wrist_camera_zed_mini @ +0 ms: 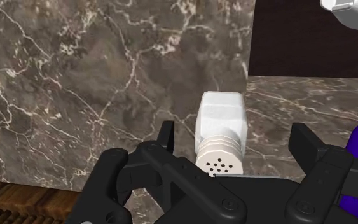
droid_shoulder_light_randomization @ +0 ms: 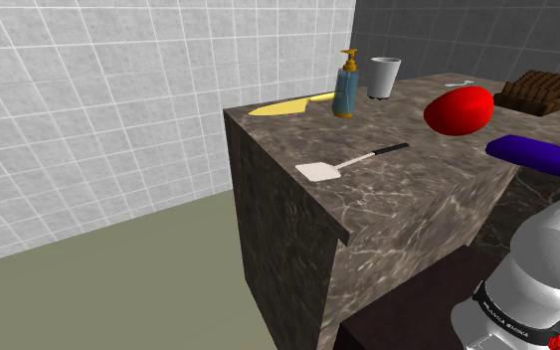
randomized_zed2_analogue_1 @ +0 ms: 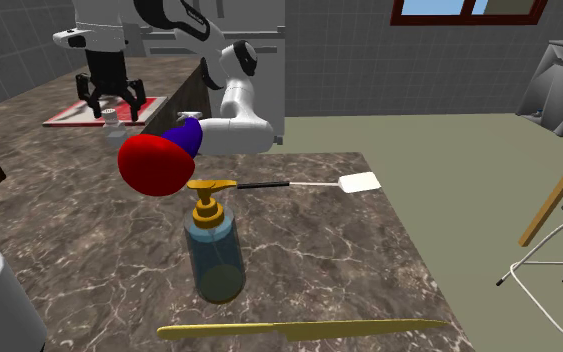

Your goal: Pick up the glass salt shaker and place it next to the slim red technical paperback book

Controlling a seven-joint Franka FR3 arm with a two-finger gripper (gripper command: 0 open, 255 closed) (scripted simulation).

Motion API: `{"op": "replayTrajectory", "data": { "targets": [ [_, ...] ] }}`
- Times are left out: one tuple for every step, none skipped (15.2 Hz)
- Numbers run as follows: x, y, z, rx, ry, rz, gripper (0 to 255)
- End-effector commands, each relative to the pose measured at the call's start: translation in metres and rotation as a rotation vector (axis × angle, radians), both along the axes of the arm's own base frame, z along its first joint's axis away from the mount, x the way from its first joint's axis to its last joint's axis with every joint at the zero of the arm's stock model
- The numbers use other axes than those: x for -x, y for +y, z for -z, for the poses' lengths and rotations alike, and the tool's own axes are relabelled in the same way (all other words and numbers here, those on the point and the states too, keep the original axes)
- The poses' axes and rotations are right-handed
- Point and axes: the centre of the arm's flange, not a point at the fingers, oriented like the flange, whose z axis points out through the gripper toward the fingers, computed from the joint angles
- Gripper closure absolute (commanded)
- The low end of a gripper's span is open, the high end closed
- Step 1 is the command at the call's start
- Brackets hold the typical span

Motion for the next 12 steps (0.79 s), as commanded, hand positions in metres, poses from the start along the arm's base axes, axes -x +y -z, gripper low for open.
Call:
{"op": "replayTrajectory", "data": {
  "targets": [
    [0.000,0.000,0.000,0.000,0.000,0.000,0],
    [0.000,0.000,0.000,0.000,0.000,0.000,0],
    [0.001,0.002,-0.013,0.000,0.000,0.000,0],
    [0.002,0.003,-0.026,0.000,0.000,0.000,0],
    [0.003,0.005,-0.039,0.000,0.000,0.000,0],
    [0.003,0.006,-0.049,0.000,0.000,0.000,0],
    [0.003,0.006,-0.049,0.000,0.000,0.000,0],
    [0.003,0.006,-0.049,0.000,0.000,0.000,0],
    [0.003,0.006,-0.049,0.000,0.000,0.000,0],
    [0.003,0.006,-0.049,0.000,0.000,0.000,0],
    [0.003,0.006,-0.049,0.000,0.000,0.000,0],
    [0.003,0.006,-0.049,0.000,0.000,0.000,0]
  ]
}}
